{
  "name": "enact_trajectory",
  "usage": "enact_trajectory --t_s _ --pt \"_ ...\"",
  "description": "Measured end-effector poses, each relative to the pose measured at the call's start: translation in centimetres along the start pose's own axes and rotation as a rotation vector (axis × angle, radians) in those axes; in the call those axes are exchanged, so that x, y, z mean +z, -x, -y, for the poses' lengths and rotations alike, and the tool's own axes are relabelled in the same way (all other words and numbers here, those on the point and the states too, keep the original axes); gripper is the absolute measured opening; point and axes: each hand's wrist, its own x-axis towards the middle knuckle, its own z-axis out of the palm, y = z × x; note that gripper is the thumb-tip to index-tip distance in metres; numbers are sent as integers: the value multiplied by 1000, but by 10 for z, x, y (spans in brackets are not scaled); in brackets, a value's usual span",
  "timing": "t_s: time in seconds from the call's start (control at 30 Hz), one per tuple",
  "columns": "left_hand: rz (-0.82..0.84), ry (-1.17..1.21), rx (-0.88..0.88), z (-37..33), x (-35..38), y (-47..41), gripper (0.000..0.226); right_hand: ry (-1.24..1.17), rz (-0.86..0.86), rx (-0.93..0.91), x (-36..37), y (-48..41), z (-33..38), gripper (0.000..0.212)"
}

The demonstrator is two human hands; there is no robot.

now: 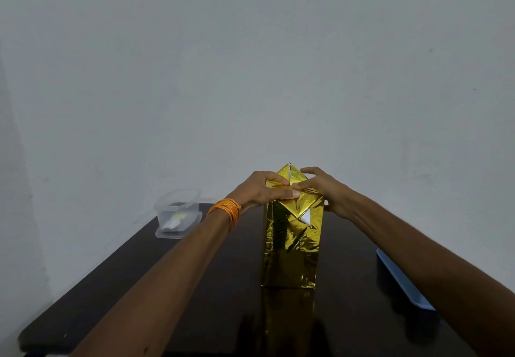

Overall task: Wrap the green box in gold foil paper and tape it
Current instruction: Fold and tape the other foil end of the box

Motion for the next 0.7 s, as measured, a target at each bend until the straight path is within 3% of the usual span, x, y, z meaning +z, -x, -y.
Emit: enact_trajectory --t_s 0.13,0.37,0.5,0.7 --pt "6 2 -20 -2 -1 2 49 -155 -32 72 3 -2 -6 49" --pt "19 0 -31 -6 -1 8 50 -190 -57 41 1 9 -7 48" --pt "12 25 -31 -9 1 15 48 -411 -148 57 -6 19 -18 27" --pt "-64 121 48 -11 3 23 51 -233 -249 -43 -41 43 -35 31"
